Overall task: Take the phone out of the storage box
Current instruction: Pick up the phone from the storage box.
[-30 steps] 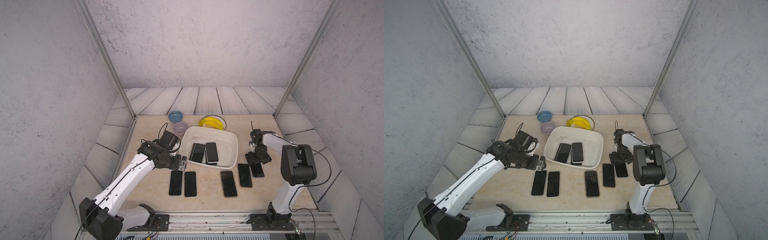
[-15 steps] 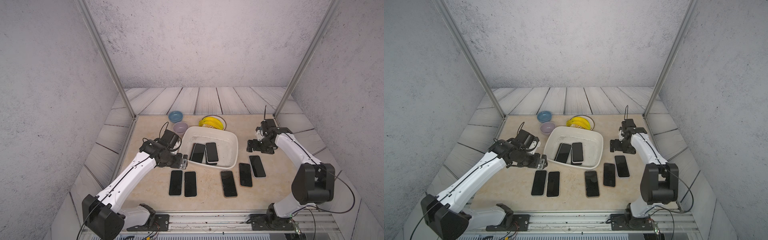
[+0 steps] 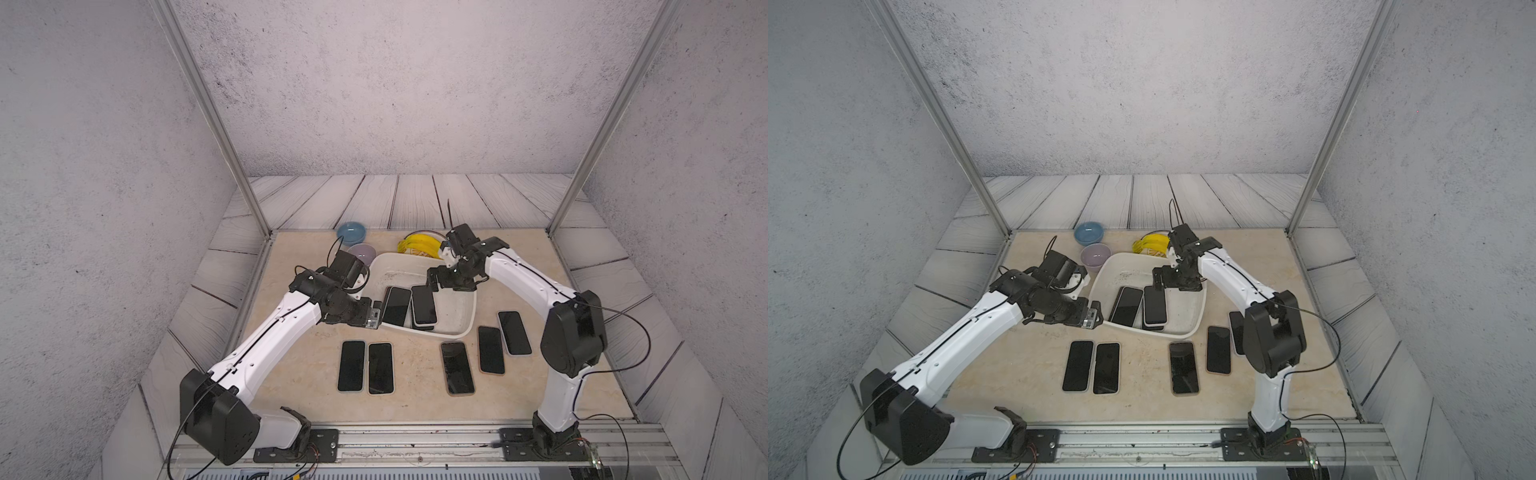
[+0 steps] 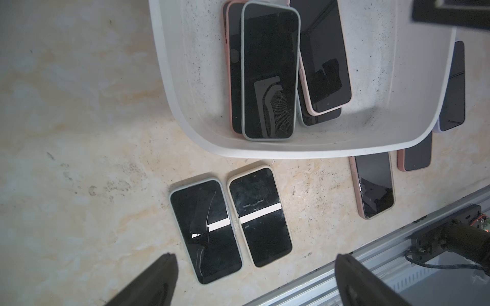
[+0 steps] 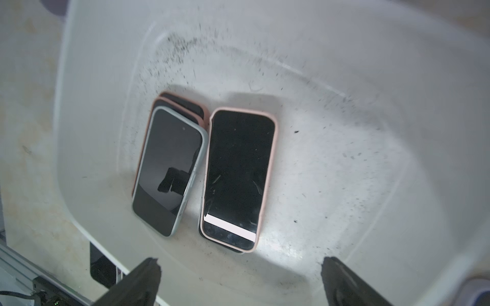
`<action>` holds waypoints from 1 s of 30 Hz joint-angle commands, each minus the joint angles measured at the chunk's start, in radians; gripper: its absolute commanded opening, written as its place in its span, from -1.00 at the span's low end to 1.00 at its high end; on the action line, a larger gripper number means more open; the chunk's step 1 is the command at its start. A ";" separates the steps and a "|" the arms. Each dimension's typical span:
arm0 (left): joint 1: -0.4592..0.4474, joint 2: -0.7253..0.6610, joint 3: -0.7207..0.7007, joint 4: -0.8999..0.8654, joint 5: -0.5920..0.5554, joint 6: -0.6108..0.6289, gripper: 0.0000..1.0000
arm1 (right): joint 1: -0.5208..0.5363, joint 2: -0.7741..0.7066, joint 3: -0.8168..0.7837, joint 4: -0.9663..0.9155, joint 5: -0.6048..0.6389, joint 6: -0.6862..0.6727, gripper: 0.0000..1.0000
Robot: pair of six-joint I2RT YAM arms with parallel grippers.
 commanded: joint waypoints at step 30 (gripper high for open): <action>-0.112 0.786 0.583 -0.035 -0.148 0.167 0.98 | -0.121 -0.265 -0.237 -0.082 -0.055 0.064 1.00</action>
